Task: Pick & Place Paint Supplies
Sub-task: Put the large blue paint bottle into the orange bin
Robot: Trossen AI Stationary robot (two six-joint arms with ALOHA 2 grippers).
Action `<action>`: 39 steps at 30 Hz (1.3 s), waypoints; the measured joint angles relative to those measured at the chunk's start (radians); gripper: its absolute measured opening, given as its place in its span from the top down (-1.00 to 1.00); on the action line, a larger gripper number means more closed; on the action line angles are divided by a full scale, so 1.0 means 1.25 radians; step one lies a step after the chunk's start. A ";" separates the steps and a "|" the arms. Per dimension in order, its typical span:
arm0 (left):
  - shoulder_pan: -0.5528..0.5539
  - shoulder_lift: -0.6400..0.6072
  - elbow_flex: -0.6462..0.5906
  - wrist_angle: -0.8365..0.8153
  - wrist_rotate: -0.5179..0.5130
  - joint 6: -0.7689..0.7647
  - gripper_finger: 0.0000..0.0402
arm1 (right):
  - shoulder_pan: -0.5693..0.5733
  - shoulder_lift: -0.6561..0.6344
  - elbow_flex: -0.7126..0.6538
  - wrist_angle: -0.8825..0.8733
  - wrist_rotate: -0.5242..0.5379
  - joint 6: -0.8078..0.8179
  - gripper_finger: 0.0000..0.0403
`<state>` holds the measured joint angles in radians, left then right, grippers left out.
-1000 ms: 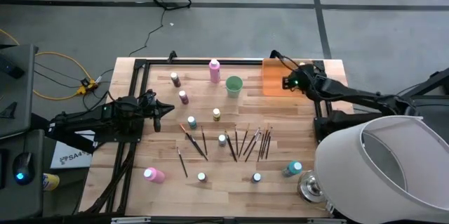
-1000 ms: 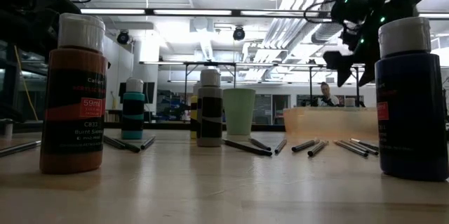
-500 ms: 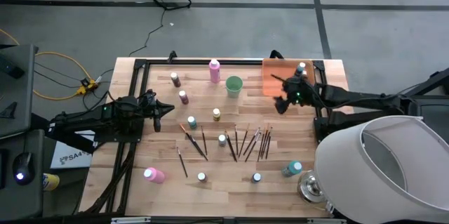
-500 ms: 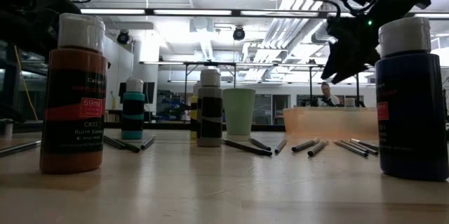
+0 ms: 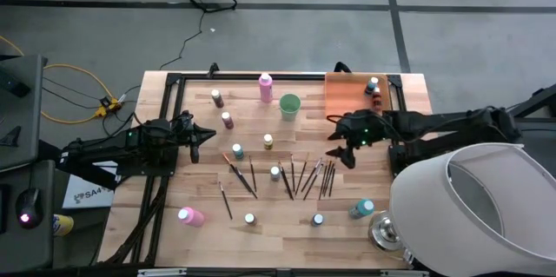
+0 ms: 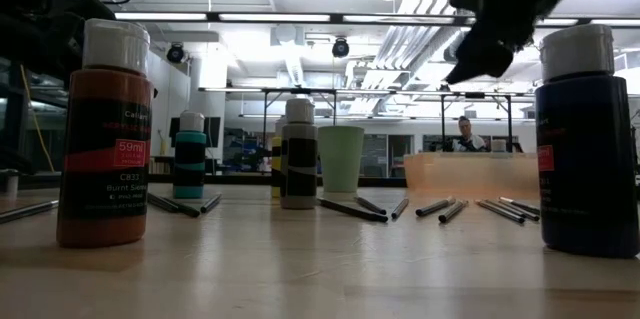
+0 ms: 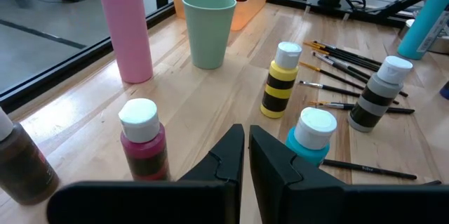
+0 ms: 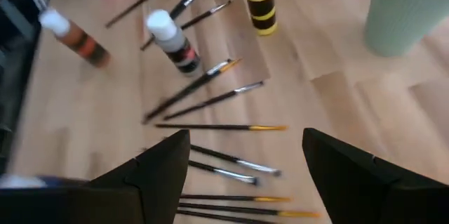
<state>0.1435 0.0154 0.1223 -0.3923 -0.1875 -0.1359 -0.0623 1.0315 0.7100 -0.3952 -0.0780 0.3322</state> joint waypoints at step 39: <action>0.000 0.000 0.000 0.000 0.000 0.000 0.89 | 0.273 0.200 0.236 -0.522 -0.408 0.941 -0.34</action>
<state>0.1436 0.0154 0.1223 -0.3923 -0.1875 -0.1356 0.2792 1.2810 1.0050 -1.0476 -0.5876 1.5087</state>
